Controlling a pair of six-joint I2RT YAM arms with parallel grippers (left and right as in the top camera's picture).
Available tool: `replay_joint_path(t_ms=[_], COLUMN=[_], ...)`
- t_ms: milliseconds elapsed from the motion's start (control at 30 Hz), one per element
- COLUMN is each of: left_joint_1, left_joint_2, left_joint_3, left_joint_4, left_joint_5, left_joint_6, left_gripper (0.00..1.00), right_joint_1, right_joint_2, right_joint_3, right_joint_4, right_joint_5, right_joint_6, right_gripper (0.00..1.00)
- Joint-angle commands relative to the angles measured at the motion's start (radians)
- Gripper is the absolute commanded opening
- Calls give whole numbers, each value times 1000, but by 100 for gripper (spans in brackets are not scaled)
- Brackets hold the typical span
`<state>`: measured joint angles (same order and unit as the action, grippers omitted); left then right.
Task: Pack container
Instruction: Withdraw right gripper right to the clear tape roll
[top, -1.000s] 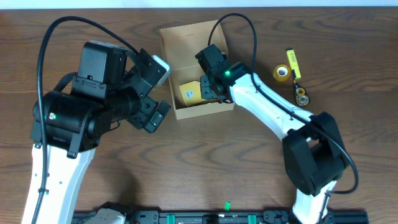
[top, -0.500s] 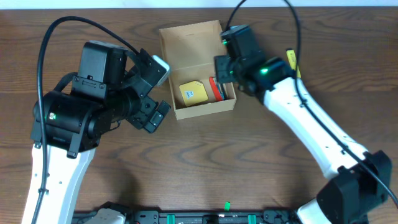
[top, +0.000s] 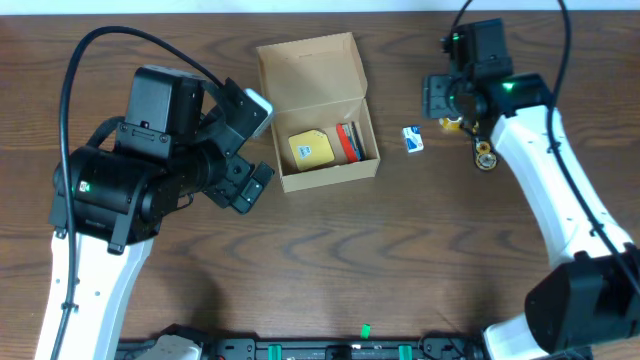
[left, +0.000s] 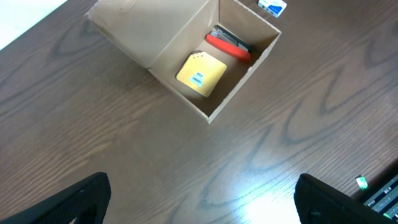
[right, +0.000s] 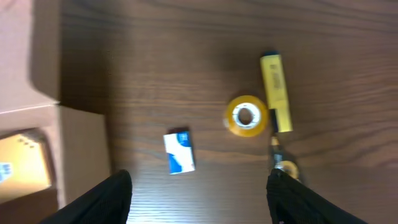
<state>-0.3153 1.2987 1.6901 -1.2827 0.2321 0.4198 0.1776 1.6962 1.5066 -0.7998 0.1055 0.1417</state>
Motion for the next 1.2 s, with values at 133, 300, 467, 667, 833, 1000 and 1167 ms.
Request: replay_joint_path(t_ms=[133,300,467,667,833,1000,1167], left_joint_1=[1,1,1,1,1,1,1], left_joint_2=[2,2,2,2,2,2,2], left_joint_3=[16,16,16,16,16,16,16], left_joint_4=[-3,-3,-3,-3,-3,-3,-3], left_joint_5=[-6,-6,-6,-6,-6,-6,-6], left_joint_6=[6,6,6,6,6,6,6], left_gripper=[95,95,95,95,95,95,95], right_joint_1=[-39,-59,-81,-116,-125,-125,-125], right_joint_2=[104,206,266,319,362,398,428], right_joint_3=[17,17,17,17,17,17,17], right_joint_4=[6,55,103,185,233,251,248], right_joint_5=[70,74,75,74,74,56,21], right_joint_6=[-42,-45,-30,-4,39,124,135], right_gripper=[71,78,82,82,80,81,82])
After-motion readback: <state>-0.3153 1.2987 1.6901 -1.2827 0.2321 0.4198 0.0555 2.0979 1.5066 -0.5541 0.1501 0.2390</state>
